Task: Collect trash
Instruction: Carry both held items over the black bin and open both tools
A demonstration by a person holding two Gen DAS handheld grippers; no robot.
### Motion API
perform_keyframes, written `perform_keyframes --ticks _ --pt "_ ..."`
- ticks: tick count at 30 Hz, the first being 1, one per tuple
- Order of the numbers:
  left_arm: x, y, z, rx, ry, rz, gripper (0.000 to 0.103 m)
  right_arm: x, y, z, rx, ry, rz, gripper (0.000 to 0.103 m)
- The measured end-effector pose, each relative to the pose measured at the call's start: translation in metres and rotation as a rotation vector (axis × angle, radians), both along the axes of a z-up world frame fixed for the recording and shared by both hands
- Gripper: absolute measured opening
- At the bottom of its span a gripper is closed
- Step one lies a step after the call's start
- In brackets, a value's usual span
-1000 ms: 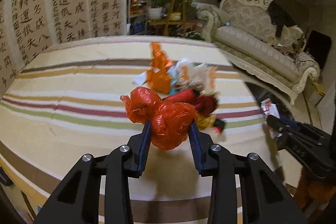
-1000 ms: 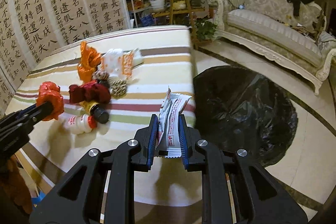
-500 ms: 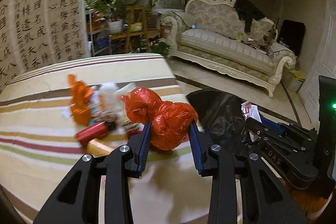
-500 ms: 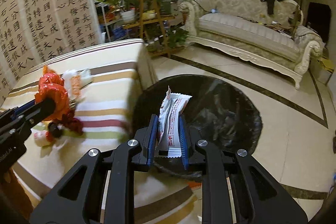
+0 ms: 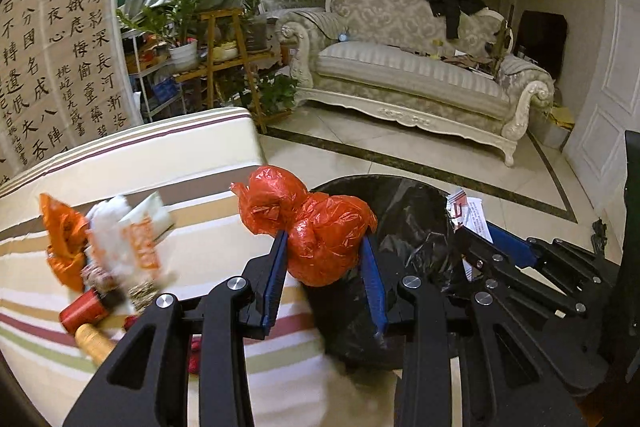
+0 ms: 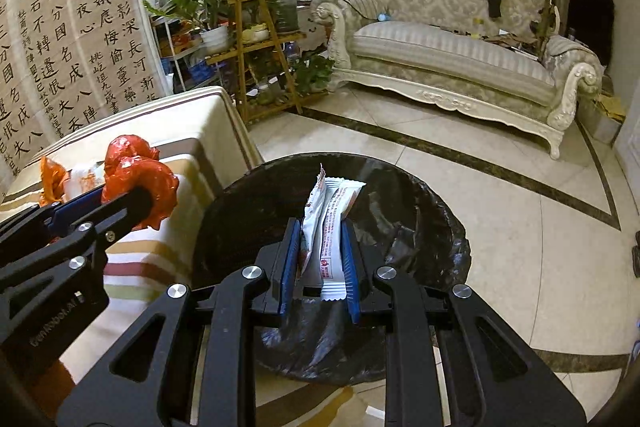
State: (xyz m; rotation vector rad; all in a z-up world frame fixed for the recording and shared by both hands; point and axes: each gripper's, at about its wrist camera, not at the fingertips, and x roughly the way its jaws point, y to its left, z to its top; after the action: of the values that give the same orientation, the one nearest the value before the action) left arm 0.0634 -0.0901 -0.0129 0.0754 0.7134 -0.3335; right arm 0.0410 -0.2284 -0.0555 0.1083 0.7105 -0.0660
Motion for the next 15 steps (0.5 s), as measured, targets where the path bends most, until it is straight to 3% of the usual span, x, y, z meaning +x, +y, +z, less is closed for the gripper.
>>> perform_keyframes --ticks 4,7,15 --pt "0.008 -0.010 -0.004 0.022 -0.005 0.003 0.040 0.008 -0.008 -0.004 0.012 0.003 -0.016 0.023" --pt "0.011 -0.010 -0.007 0.033 0.001 0.010 0.057 0.010 -0.014 -0.006 0.016 0.007 -0.031 0.039" --pt "0.009 -0.002 -0.005 0.023 0.005 0.036 0.067 0.005 -0.018 -0.005 0.013 0.001 -0.053 0.041"
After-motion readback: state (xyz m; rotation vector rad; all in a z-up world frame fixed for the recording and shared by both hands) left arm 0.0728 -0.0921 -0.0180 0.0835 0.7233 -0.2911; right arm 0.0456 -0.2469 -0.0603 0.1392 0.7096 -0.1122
